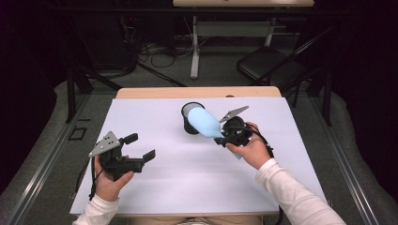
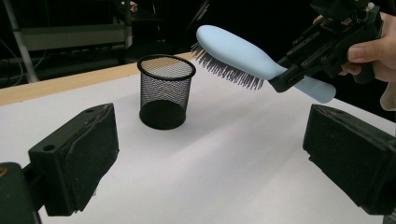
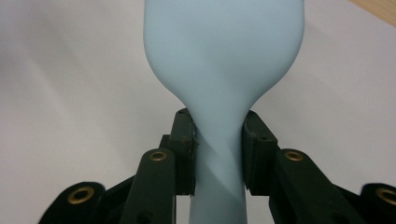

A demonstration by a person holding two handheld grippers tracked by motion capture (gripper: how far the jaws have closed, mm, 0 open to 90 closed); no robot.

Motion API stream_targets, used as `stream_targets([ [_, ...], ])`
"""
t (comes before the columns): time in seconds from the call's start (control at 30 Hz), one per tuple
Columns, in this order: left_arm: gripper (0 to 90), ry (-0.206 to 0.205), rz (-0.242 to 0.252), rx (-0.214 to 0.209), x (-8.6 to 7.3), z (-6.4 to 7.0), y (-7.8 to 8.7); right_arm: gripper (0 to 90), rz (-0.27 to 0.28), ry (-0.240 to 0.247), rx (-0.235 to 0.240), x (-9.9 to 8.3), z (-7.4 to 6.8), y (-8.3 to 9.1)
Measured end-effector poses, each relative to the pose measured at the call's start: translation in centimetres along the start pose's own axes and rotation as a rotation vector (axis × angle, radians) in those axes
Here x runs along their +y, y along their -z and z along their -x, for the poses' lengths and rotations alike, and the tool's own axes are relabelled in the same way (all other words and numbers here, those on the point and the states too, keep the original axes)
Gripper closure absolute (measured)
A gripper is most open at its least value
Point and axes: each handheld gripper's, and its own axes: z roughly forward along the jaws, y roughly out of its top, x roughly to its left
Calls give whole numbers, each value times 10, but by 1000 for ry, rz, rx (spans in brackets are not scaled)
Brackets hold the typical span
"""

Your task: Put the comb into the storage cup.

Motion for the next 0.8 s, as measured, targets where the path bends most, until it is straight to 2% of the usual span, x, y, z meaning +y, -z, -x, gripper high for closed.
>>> stream_targets([
  [0.13, 29, 34, -14, -20, 5, -3, -6, 696, 6, -4, -1, 1, 0, 0],
  [0.17, 24, 37, -18, -35, 6, -3, -8, 696, 8, -6, -3, 1, 0, 0],
  [0.5, 5, 56, -54, -53, 28, -5, -24, 696, 41, -13, 1, 2, 2, 4],
  [0.8, 5, 85, -61, -76, 44, -5, -37, 697, 74, -18, 4, 2, 1, 6],
])
